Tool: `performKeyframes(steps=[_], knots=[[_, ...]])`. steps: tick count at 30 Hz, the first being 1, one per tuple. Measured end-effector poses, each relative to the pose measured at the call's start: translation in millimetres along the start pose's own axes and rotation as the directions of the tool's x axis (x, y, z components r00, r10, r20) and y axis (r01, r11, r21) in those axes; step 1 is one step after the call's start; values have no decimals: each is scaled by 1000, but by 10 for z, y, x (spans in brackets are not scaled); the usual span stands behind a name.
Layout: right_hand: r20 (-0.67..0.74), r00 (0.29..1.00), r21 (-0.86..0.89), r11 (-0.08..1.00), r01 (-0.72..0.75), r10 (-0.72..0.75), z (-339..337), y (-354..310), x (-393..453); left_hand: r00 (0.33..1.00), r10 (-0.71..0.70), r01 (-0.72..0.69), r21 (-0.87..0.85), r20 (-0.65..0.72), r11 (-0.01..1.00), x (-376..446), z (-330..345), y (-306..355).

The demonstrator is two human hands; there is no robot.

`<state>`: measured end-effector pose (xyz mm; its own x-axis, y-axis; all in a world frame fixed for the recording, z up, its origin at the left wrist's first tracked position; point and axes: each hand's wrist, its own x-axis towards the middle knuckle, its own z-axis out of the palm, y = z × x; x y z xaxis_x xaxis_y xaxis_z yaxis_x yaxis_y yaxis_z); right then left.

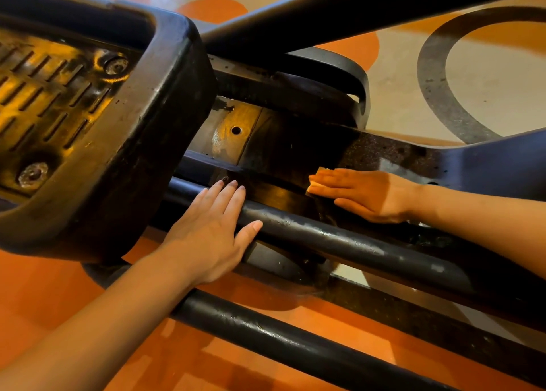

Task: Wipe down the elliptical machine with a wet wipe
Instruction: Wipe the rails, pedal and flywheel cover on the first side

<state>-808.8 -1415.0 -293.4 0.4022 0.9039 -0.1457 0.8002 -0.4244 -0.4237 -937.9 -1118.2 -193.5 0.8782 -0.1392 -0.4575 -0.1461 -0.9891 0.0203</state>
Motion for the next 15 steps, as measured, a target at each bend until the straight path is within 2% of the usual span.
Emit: performKeyframes(steps=[2, 5, 7, 8, 10, 13, 15], knots=[[-77, 989, -39, 990, -133, 129, -32, 82, 42, 1000, 7, -7, 6, -19, 1000, 1, 6, -5], [-216, 881, -8, 901, -433, 422, -92, 266, 123, 1000, 4, -4, -7, -17, 1000, -2, 12, -7], [-245, 814, 37, 844, -535, 526, -89, 314, 165, 999, 9, -10, -28, -33, 1000, -5, 10, -8], [-245, 807, 63, 840, -539, 537, -76, 300, 165, 999, 16, -17, -24, -43, 1000, -8, 14, -16], [-217, 857, 95, 884, -458, 468, -35, 204, 92, 999, 21, -22, -13, -49, 1000, -6, 27, -21], [-153, 971, 73, 982, -172, 182, 85, -17, -119, 999, 20, -21, -7, -50, 1000, -3, 25, -14], [-89, 994, 56, 997, -51, 56, 145, -96, -230, 998, 19, -20, -6, -53, 1000, -1, 16, -5]])
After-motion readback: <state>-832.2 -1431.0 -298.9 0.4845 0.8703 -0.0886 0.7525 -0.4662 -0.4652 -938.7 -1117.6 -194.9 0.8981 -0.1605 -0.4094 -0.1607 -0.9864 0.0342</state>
